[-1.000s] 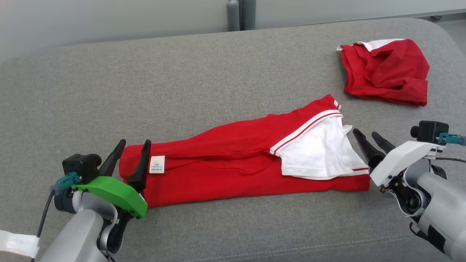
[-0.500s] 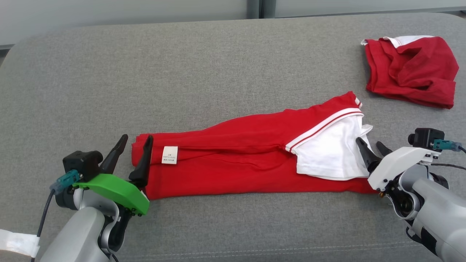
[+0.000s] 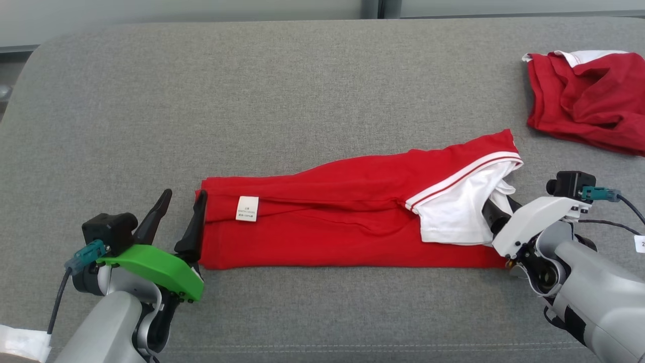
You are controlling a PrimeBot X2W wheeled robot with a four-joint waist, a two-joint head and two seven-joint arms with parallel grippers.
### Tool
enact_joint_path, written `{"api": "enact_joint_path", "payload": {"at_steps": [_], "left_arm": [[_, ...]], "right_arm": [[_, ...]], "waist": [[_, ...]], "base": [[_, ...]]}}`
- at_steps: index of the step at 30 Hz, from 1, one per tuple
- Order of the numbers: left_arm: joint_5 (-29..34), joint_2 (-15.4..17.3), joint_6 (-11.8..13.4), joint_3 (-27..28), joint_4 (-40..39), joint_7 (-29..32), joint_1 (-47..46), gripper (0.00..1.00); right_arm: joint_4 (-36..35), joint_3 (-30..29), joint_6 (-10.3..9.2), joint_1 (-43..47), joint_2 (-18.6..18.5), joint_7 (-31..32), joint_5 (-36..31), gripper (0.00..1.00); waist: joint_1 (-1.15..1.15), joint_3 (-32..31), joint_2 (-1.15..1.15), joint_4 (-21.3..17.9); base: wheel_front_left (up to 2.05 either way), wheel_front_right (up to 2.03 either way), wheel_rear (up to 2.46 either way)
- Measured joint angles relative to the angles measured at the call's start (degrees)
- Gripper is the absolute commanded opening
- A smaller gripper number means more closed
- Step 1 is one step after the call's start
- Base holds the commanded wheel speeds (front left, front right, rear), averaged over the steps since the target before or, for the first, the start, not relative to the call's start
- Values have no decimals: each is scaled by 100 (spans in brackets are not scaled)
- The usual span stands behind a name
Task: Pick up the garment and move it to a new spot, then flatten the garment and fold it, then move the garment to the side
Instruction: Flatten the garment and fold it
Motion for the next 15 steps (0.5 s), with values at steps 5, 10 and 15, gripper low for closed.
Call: {"api": "enact_joint_path", "payload": {"at_steps": [5, 10, 15], "left_arm": [[0, 0, 0, 5, -25, 0, 2, 100], [-1, 2, 7, 9, -44, 0, 26, 100], [-1, 14, 9, 8, -60, 0, 117, 100]], "right_arm": [[163, 16, 49, -21, 32, 156, 35, 100], [293, 48, 101, -72, 123, 290, 73, 45], [432, 99, 151, -108, 174, 400, 75, 0]], "waist": [[0, -27, 0, 15], [0, -55, 0, 18], [0, -89, 0, 16]], "base": [[0, 0, 0], [0, 0, 0], [0, 0, 0]]}}
